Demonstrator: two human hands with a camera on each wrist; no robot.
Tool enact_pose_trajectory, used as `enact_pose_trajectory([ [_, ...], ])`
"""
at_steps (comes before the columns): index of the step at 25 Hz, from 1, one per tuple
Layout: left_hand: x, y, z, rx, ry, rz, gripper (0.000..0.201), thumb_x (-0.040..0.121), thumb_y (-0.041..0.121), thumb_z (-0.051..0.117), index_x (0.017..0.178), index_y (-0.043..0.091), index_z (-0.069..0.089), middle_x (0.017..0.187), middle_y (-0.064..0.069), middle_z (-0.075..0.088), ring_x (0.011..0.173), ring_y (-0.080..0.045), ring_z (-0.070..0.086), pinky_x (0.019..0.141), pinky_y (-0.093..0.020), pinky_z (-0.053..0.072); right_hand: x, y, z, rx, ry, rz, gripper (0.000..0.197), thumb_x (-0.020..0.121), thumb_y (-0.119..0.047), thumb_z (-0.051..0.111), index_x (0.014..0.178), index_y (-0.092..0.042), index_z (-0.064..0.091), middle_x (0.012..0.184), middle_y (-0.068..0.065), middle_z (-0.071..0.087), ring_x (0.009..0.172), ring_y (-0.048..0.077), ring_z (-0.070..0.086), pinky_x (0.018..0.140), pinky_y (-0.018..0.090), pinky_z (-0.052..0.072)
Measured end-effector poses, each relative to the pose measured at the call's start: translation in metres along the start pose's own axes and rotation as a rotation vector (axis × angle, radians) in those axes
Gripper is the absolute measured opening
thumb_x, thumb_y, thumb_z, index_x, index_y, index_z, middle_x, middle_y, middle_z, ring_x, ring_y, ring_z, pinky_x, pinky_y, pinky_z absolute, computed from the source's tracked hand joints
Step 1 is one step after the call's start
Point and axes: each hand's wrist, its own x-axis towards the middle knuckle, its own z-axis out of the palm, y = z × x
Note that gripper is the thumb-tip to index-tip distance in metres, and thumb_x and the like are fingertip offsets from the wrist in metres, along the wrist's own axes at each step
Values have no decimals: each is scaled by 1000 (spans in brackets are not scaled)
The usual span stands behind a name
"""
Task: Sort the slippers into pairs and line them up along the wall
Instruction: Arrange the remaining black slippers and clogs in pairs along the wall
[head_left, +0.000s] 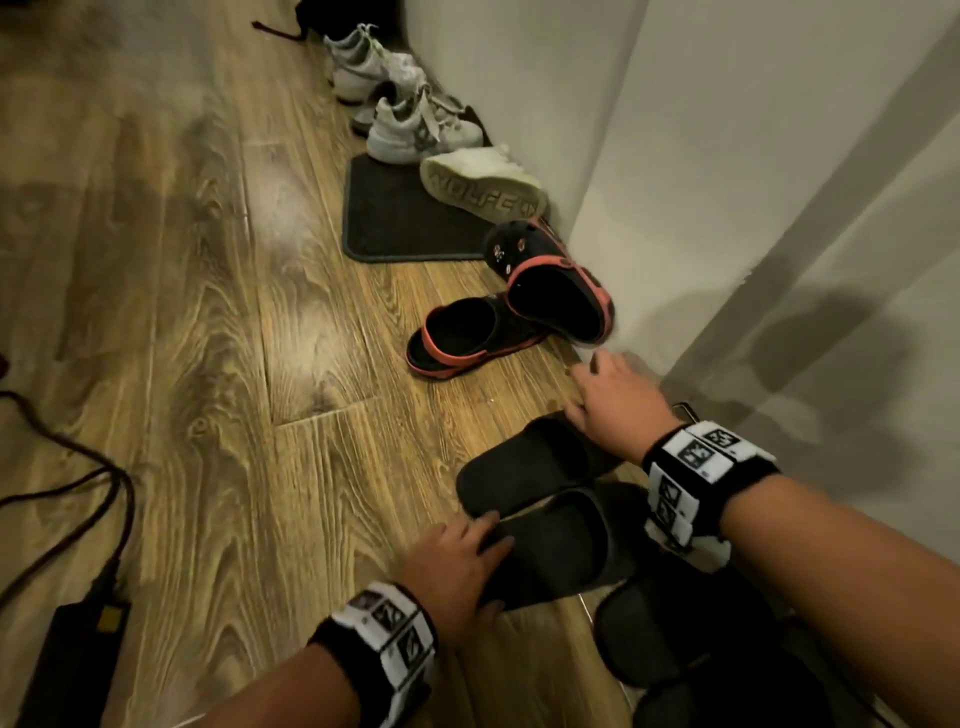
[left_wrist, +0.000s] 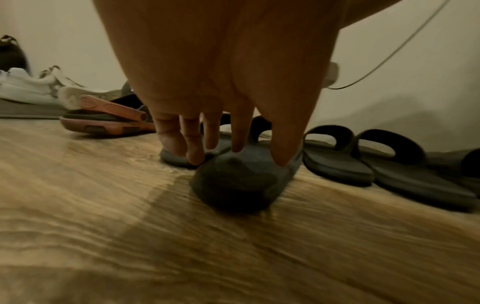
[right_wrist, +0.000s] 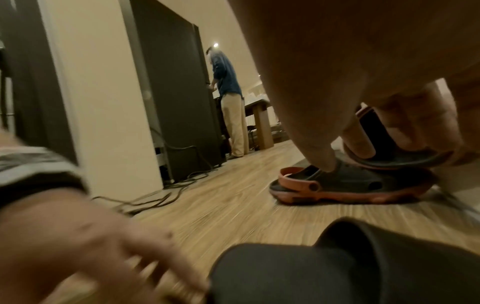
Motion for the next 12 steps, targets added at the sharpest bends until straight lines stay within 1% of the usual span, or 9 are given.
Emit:
enact_pose_trajectory([
  [1, 0, 6, 1, 17, -15, 7, 72, 89, 54, 43, 151, 27, 16, 161, -9, 6, 140, -31, 24, 110, -43, 27, 13, 5, -2, 25, 30, 29, 43, 93, -38, 49, 121, -6, 50, 126, 19, 42, 117, 36, 45, 87, 45, 49],
  [3, 0, 13, 2, 37, -43, 1, 73, 92, 54, 39, 152, 25, 9, 162, -11, 0, 142, -32, 19, 112, -45, 23, 37, 10, -10, 29, 95, 68, 43, 91, -38, 51, 119, -6, 52, 134, 22, 37, 122, 38, 41, 94, 47, 47],
  [4, 0, 14, 1, 38, -56, -14, 73, 93, 53, 38, 152, 24, 7, 162, -13, -2, 143, -32, 16, 113, -45, 20, 47, 11, -15, 4, 119, 89, 43, 91, -40, 51, 119, -7, 54, 136, 22, 36, 123, 37, 40, 94, 47, 46],
  [6, -2, 13, -1, -1, -49, -75, 72, 93, 55, 34, 152, 25, 6, 161, -14, -4, 144, -32, 13, 116, -45, 18, 64, 9, -21, -52, 127, 124, 43, 91, -42, 50, 119, -10, 57, 135, 20, 37, 122, 35, 40, 91, 45, 45],
  [7, -3, 11, 0, -39, -21, -105, 72, 92, 58, 33, 152, 27, 7, 161, -12, -3, 145, -30, 13, 117, -44, 18, 71, 9, -22, -76, 117, 147, 42, 91, -42, 50, 118, -11, 59, 134, 19, 38, 121, 35, 41, 90, 44, 45],
  [9, -11, 5, 4, -124, 20, -118, 73, 88, 63, 31, 151, 31, 10, 159, -8, 8, 143, -27, 18, 119, -41, 20, 78, 8, -22, -123, 93, 197, 39, 92, -39, 48, 115, -10, 63, 129, 19, 41, 117, 35, 42, 90, 42, 42],
  [12, -28, -9, 12, -184, 14, -115, 75, 85, 64, 32, 150, 34, 10, 152, -3, 23, 136, -23, 31, 114, -39, 29, 83, 4, -21, -131, 67, 246, 39, 94, -35, 46, 113, -8, 66, 124, 20, 46, 113, 36, 44, 92, 42, 40],
])
